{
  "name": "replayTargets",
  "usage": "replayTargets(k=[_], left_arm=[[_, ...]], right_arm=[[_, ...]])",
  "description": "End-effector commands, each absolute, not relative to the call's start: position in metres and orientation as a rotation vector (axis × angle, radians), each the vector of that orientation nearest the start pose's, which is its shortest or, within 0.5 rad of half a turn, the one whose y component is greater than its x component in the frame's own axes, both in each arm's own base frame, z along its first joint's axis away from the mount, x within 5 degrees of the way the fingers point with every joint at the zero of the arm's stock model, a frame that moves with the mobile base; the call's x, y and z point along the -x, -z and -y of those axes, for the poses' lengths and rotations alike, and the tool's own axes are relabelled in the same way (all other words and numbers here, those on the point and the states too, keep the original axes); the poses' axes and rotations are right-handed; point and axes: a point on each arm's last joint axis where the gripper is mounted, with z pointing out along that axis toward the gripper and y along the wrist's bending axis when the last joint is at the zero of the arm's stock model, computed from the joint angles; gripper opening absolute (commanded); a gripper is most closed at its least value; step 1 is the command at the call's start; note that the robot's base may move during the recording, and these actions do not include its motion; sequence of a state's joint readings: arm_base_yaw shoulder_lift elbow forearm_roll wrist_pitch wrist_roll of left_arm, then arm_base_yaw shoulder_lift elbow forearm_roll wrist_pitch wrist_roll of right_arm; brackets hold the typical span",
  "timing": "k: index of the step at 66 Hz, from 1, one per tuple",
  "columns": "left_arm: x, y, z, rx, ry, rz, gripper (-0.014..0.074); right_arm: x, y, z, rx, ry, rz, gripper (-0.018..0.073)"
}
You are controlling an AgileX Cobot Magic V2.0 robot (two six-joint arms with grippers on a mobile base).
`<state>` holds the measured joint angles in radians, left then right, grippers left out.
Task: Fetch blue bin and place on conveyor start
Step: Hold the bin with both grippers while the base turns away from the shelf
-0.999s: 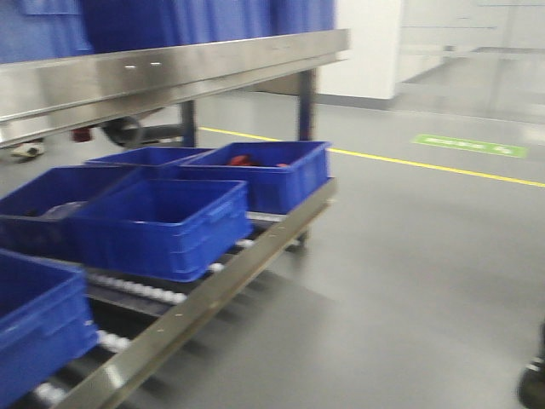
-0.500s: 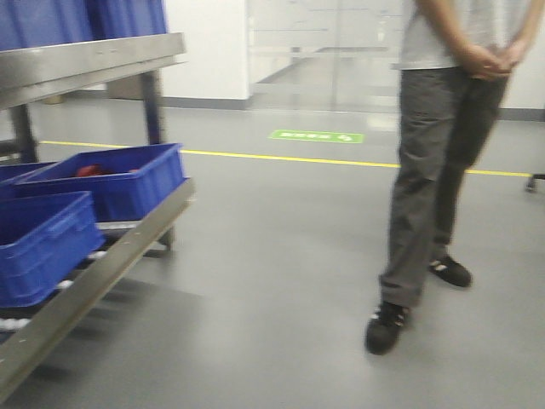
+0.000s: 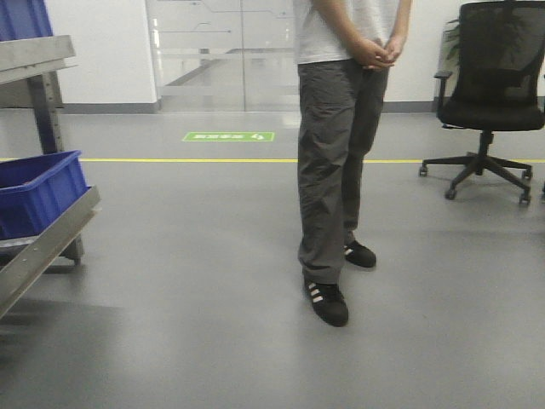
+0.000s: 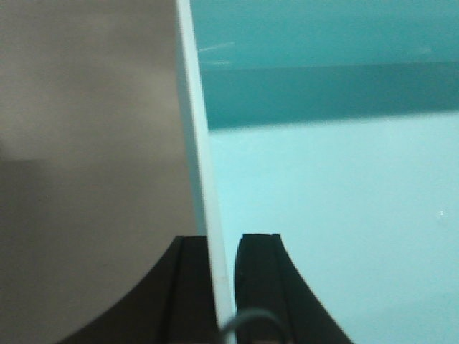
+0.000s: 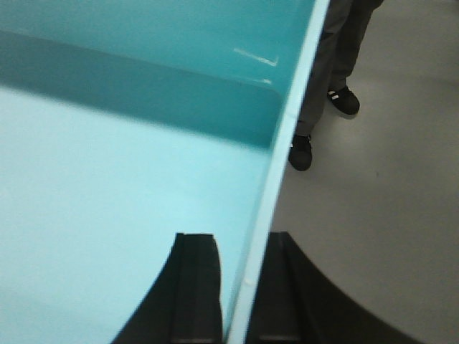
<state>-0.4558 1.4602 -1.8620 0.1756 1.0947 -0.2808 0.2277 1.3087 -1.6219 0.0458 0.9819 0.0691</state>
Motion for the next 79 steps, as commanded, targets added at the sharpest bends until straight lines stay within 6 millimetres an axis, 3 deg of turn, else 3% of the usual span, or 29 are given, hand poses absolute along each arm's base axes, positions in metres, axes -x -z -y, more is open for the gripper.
replayTargets(k=[1,79], left_arm=[[-0.2657,-0.5036,0.1202,-0.210,0.268,-2.085,-0.0111],[-0.2657,-0.5036,0.1201,-0.210,0.265,-2.084,-0.0111]], right_arm=[[-0.2518,-0.4809,-0.0656,0.189,-0.261,-2.097,-0.0153],[-0.2518,-0.4809,-0.0656,0.189,-0.261,-2.097,-0.0153]])
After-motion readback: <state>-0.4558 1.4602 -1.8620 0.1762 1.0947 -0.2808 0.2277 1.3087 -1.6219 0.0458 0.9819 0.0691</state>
